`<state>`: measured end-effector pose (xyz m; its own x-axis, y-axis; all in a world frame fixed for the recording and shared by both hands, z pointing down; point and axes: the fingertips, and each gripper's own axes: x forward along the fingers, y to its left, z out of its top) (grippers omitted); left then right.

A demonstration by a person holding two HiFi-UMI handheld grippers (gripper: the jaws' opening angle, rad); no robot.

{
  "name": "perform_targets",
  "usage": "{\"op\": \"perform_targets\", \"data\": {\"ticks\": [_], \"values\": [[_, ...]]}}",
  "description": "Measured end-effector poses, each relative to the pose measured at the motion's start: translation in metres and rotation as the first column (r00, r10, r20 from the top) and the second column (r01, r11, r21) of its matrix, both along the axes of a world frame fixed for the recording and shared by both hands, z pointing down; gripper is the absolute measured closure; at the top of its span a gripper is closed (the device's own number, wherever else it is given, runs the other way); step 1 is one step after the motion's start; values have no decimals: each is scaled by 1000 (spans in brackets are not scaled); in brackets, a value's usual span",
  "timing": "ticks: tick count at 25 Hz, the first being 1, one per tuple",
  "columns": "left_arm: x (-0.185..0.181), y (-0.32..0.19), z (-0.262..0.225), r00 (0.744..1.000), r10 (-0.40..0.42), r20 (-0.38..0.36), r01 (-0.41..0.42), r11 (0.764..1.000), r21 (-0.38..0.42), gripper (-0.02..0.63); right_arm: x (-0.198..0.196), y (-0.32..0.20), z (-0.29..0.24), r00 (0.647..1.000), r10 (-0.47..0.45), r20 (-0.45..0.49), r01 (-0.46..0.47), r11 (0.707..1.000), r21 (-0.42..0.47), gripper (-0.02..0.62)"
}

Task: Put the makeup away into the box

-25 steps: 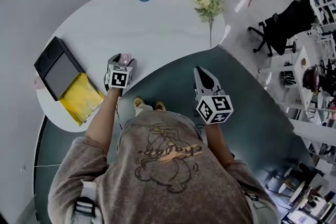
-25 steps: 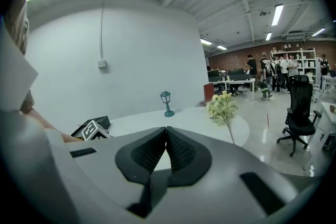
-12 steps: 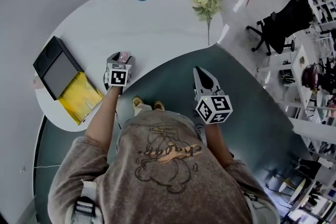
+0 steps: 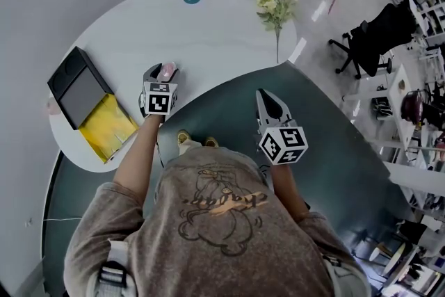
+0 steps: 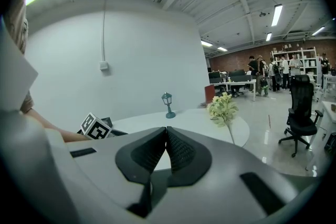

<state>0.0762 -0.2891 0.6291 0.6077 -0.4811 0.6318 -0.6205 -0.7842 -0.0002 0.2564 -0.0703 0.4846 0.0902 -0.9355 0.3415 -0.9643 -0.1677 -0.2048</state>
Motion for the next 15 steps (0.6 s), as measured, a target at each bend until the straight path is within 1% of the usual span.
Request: {"op": "perform_targets", "data": {"ticks": [3, 8, 15], "values": [[0, 0, -20, 1000, -10, -27, 11, 1000, 24, 351, -2, -6, 0, 1000, -19, 3, 19, 1000, 6, 591], [-3, 3, -59, 995, -27, -96, 32, 998, 51, 351, -11, -20, 0, 997, -71, 11, 71, 997, 19, 591], [-39, 0, -99, 978, -116, -172, 133, 987, 88, 353, -35, -50, 1, 982, -184, 30, 183, 982, 44, 591]]}}
